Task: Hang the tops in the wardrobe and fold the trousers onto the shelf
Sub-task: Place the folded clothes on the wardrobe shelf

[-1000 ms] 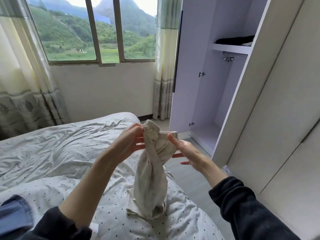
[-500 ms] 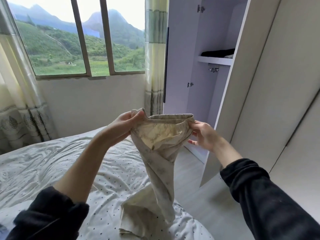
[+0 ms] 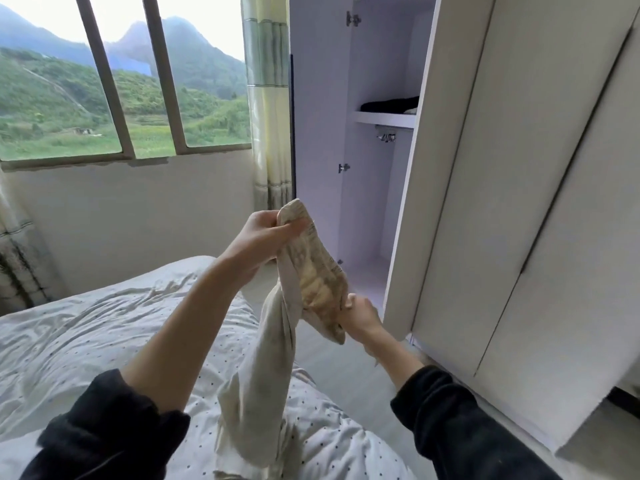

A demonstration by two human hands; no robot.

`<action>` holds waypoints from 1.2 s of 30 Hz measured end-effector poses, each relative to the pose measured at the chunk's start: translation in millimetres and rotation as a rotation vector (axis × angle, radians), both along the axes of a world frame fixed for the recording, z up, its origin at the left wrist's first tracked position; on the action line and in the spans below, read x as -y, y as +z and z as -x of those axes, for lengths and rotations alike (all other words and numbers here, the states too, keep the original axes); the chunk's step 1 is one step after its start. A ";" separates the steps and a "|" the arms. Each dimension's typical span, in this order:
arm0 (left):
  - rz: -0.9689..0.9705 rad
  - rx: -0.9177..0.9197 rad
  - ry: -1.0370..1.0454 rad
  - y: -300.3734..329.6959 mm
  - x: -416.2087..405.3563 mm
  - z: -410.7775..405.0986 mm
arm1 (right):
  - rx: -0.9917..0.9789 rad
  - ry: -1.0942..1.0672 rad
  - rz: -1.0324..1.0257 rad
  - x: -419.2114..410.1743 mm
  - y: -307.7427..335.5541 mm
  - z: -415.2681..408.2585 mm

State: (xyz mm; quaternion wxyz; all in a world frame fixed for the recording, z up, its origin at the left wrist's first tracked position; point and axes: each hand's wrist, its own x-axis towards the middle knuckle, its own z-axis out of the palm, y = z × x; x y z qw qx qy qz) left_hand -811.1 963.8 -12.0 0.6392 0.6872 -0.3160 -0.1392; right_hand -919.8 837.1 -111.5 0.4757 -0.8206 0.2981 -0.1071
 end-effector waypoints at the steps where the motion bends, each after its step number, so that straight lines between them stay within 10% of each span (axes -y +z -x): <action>1: 0.014 -0.004 0.015 1.6 -3.3 -3.3 | -0.007 -0.078 0.041 12.5 -5.3 -1.9; 8: -0.190 0.162 0.108 -7.1 9.8 -24.1 | -0.148 -0.429 0.597 102.6 46.6 11.0; 21: -0.125 0.471 0.181 110.3 197.9 3.8 | 0.831 -0.849 0.003 269.5 221.3 87.6; 36: -0.032 -0.217 -0.160 57.6 319.8 43.4 | 0.733 -0.788 0.129 336.9 161.2 187.0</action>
